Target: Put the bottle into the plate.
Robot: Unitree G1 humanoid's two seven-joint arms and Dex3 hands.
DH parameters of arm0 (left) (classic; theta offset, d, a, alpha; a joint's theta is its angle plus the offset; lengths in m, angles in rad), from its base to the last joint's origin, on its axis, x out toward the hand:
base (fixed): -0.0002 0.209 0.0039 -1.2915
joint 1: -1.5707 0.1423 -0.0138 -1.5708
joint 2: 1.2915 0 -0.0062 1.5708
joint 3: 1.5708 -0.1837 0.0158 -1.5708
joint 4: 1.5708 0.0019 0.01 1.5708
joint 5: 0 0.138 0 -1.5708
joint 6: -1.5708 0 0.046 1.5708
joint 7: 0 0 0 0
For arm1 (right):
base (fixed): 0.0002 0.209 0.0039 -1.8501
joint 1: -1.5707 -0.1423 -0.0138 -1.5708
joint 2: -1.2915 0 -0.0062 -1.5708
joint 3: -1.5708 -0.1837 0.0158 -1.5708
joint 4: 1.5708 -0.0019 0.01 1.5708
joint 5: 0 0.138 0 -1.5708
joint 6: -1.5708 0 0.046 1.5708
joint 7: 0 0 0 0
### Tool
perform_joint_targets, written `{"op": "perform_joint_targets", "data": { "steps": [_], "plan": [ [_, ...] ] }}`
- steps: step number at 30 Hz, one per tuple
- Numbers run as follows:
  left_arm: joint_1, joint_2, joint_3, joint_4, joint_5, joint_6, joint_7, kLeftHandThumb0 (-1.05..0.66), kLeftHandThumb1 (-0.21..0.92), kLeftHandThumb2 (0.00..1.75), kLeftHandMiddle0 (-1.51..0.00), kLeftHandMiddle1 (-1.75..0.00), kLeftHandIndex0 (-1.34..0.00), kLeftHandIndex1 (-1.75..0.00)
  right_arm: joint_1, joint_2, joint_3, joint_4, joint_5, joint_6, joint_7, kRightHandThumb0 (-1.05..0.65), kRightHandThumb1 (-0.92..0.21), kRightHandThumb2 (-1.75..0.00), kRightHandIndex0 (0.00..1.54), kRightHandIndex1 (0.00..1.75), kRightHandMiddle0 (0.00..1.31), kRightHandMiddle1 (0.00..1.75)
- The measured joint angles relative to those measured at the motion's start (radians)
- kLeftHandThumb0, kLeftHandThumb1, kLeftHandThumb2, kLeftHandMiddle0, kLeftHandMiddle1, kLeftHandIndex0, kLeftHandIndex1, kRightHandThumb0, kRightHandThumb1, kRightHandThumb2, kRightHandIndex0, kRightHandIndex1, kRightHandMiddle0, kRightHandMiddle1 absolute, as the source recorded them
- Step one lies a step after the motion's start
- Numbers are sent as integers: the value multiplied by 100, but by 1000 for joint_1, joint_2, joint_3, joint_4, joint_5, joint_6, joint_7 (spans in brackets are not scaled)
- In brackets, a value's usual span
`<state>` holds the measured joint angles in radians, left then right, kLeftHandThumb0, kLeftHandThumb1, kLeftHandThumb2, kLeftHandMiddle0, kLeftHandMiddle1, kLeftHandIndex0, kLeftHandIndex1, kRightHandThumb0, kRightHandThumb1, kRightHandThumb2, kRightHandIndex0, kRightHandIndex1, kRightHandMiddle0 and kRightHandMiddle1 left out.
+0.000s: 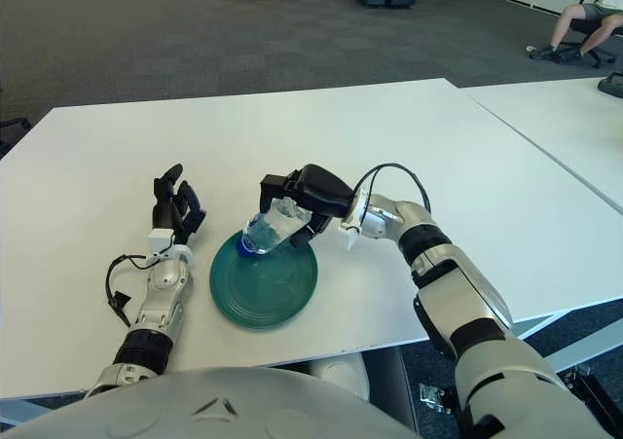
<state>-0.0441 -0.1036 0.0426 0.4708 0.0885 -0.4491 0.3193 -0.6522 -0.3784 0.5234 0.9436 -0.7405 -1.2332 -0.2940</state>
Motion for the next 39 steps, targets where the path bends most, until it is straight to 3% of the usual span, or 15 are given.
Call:
{"op": "perform_joint_targets", "data": {
  "steps": [12,26,39],
  "plan": [
    [1,0,0,0,0,0,0,-81,92,84,-37,-1,0,-83,0,8,-28,4,91,2,140,-45,-41,-120,106,175,54,175],
    [0,1,1,7,1,-3,0,-81,92,84,-36,0,0,-84,23,16,-41,-1,90,-37,144,-44,-44,-116,103,175,52,175],
    [0,0,1,6,3,-2,0,-79,92,85,-36,0,0,-85,68,12,-47,-57,25,-62,72,-44,-44,-116,105,175,52,175]
  ]
}}
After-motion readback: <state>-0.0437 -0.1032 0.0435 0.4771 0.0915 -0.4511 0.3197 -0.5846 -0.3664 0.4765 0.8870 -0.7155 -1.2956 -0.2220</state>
